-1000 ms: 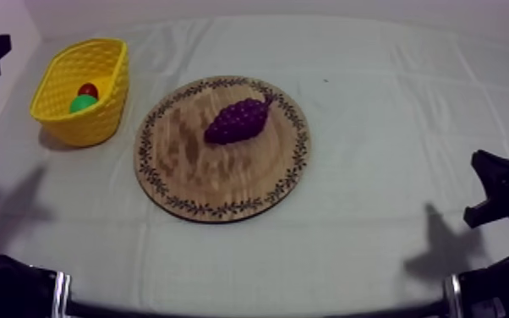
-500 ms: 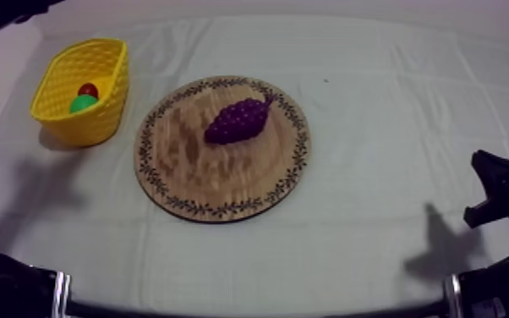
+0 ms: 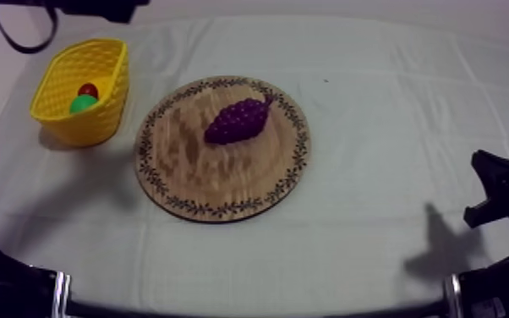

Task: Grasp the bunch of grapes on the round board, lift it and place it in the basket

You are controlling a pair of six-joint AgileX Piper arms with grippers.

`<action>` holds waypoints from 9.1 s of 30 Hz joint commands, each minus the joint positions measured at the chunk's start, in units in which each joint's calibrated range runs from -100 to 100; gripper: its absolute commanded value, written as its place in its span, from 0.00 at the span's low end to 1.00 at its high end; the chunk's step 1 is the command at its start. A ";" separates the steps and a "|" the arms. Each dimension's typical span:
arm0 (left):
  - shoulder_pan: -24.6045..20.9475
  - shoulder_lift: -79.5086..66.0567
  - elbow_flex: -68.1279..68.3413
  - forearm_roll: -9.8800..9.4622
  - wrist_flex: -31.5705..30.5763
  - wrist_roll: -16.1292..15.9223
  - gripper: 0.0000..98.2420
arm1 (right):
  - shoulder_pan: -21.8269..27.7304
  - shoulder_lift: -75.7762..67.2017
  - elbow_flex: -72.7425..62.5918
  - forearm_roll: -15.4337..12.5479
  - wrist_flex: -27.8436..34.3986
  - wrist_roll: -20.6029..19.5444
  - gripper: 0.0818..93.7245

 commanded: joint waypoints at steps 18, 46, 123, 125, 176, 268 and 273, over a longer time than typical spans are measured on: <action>0.63 12.64 -2.79 0.35 -0.91 -2.21 0.66 | -0.02 -0.01 -0.03 0.01 -0.03 0.04 0.00; -1.07 30.69 -8.91 7.13 8.85 -13.20 0.98 | -0.02 -0.01 -0.03 0.01 -0.03 -0.01 0.00; -7.99 29.69 -3.67 9.18 8.80 -7.92 0.27 | -0.02 -0.01 -0.03 0.01 -0.03 0.04 0.00; -9.45 26.22 -2.86 9.20 10.08 -8.51 0.28 | -0.02 -0.01 -0.03 0.01 -0.03 0.04 0.00; -27.70 27.82 2.09 5.29 0.21 -8.95 0.25 | -0.02 -0.01 -0.03 0.01 -0.03 -0.01 0.00; -30.07 -79.06 80.95 8.90 -30.51 -4.88 0.00 | -0.02 -0.01 -0.03 0.01 -0.03 0.02 0.00; -29.57 -80.00 81.38 6.40 -30.67 -2.76 0.00 | -0.02 -0.01 -0.03 0.01 -0.03 0.02 0.00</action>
